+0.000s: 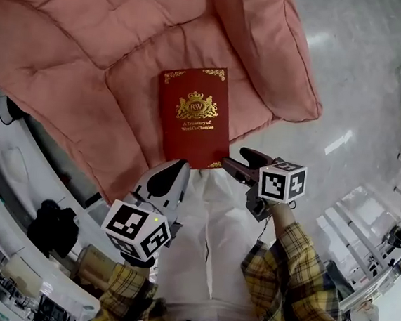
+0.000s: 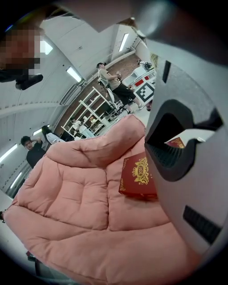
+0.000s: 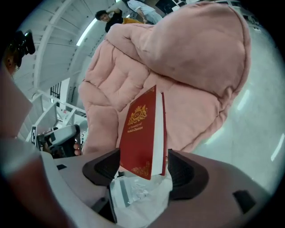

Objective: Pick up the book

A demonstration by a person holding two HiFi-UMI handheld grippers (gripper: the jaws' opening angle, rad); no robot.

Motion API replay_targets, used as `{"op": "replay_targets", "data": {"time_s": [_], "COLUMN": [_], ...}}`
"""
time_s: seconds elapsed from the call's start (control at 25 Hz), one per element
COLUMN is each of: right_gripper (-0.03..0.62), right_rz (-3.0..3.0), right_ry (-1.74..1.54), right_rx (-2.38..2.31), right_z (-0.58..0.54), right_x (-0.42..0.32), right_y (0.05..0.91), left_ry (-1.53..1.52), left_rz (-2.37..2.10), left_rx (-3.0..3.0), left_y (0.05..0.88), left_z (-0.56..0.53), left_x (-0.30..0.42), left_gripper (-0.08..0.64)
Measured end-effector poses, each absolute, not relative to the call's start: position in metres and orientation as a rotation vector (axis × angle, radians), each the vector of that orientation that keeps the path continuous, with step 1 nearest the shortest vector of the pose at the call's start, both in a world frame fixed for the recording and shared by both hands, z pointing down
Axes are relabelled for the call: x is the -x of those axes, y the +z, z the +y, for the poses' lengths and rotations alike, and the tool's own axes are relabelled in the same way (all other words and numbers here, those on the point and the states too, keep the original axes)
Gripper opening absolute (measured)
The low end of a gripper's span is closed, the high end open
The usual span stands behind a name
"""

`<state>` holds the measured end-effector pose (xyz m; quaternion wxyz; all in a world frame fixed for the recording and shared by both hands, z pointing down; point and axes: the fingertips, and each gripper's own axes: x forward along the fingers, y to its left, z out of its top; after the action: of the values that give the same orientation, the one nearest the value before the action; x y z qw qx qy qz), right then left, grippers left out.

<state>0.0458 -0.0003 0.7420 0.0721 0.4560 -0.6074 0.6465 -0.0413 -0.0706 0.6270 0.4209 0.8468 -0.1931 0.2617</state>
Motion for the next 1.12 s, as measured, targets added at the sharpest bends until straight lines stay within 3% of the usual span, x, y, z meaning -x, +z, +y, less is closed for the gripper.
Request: {"op": "replay_targets", "data": {"time_s": [0.16,0.6,1.12], "right_gripper": [0.344,0.344,0.342], "right_rz": [-1.806,-1.792,-1.988], "right_ry": [2.047,2.309,2.342], "right_rx": [-1.291,-1.076,-1.0], "right_z": [0.005,0.007,-0.038], "right_x": [-0.037,-0.014,-0.004], "right_y": [0.764,0.798,0.754], "left_ry": [0.663,0.678,0.646], "left_rz": [-0.486,-0.479,-0.504], "left_rx": [-2.115,-2.088,-2.086], "left_y": [0.635,0.651,0.643], "left_z": [-0.067,-0.058,-0.069], "left_x": [0.042,0.044,0.047], "left_gripper": [0.003,0.003,0.003]}}
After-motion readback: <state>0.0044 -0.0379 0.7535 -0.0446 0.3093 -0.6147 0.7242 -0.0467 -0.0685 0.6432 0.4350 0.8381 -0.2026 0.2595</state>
